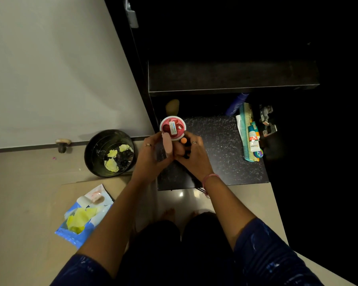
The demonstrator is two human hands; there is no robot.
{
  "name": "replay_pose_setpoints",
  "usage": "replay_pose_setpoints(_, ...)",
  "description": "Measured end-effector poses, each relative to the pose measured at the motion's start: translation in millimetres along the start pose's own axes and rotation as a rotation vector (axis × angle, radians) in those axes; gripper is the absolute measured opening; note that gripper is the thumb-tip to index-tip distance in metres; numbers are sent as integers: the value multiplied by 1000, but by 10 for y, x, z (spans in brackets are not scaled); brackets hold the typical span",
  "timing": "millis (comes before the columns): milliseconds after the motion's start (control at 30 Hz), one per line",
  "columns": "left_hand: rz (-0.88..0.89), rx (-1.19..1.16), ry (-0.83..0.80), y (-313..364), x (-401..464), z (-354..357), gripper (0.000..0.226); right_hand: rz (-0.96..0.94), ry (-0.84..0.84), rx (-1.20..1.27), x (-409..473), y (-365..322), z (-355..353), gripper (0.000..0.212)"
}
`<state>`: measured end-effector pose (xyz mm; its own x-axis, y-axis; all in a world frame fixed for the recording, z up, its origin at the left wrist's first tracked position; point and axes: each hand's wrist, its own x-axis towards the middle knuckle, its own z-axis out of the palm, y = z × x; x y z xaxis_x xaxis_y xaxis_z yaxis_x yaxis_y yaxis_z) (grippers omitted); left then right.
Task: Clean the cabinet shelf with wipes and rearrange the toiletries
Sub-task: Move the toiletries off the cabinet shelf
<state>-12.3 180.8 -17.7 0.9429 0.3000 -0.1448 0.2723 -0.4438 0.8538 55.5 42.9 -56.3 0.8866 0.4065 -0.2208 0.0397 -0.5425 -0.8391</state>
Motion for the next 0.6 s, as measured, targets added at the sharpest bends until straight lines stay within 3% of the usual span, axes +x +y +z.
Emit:
replay_pose_setpoints(167, -43, -36, 10, 68, -89, 0, 66, 36, -10, -2, -37, 4, -38, 73)
replay_pose_setpoints(300, -220, -45, 42, 26, -278, 57, 66, 72, -25, -29, -84, 39, -107, 75)
replay_pose_setpoints(467, -431, -172, 38, -41, -542, 324, 38, 114, 6, -57, -168, 37, -366, 78)
replay_pose_setpoints(600, -364, -181, -102, 212, -578, 603, 24, 125, 161, -137, -223, 9, -659, 66)
